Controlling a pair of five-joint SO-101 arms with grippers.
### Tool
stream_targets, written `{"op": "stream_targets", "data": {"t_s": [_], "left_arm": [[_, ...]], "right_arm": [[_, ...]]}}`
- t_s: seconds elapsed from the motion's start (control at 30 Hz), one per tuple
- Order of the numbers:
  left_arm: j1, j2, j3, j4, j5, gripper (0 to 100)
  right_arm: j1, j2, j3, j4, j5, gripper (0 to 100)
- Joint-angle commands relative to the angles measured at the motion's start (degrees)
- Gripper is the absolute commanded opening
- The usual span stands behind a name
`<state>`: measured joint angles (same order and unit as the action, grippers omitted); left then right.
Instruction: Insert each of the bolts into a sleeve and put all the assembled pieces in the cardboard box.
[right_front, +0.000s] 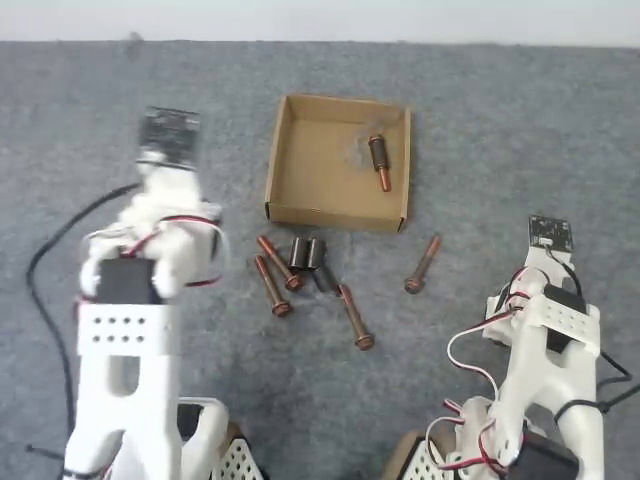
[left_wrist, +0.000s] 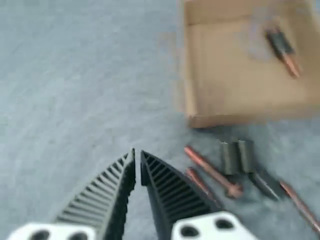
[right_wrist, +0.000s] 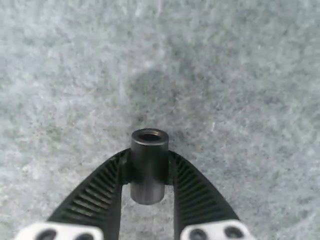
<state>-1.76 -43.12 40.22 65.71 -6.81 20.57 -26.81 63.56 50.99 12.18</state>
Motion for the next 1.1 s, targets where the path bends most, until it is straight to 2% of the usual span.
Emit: {"op": "stream_targets", "data": {"t_s": [0.0,0.1,0.3,0.37,0.53,0.67,0.77,0.87,1.07], "left_arm": [[7.30,1.85,-3.30,0.00,-5.45,1],[12.13,5.27,-3.30,0.09,-12.40,1],[21.63,12.57,-0.04,4.75,-33.49,1],[24.53,14.59,1.27,5.45,-37.36,1],[30.68,18.99,1.54,1.67,-38.07,4],[32.53,24.35,2.07,-5.36,-37.63,5],[32.26,28.31,2.07,-10.20,-33.05,4],[32.62,29.54,2.24,-10.37,-29.54,1],[38.07,28.48,3.03,-6.95,-28.66,1]], "right_arm": [[0.22,-2.77,-0.18,-0.66,-0.44,0.7],[0.22,-2.77,-0.18,-0.66,-0.44,0.7],[0.22,-2.77,-0.18,-0.66,-0.35,0.7],[0.22,-2.77,-0.18,-0.66,-0.35,0.7],[0.22,-2.77,-0.18,-0.66,-0.18,0.7],[0.22,-2.77,-0.18,-0.57,1.32,0.7],[0.22,-2.77,-0.18,-0.57,1.49,0.7],[0.22,-2.77,-0.09,-0.57,1.58,0.7],[0.22,-2.77,-0.09,-0.57,1.58,0.7]]}}
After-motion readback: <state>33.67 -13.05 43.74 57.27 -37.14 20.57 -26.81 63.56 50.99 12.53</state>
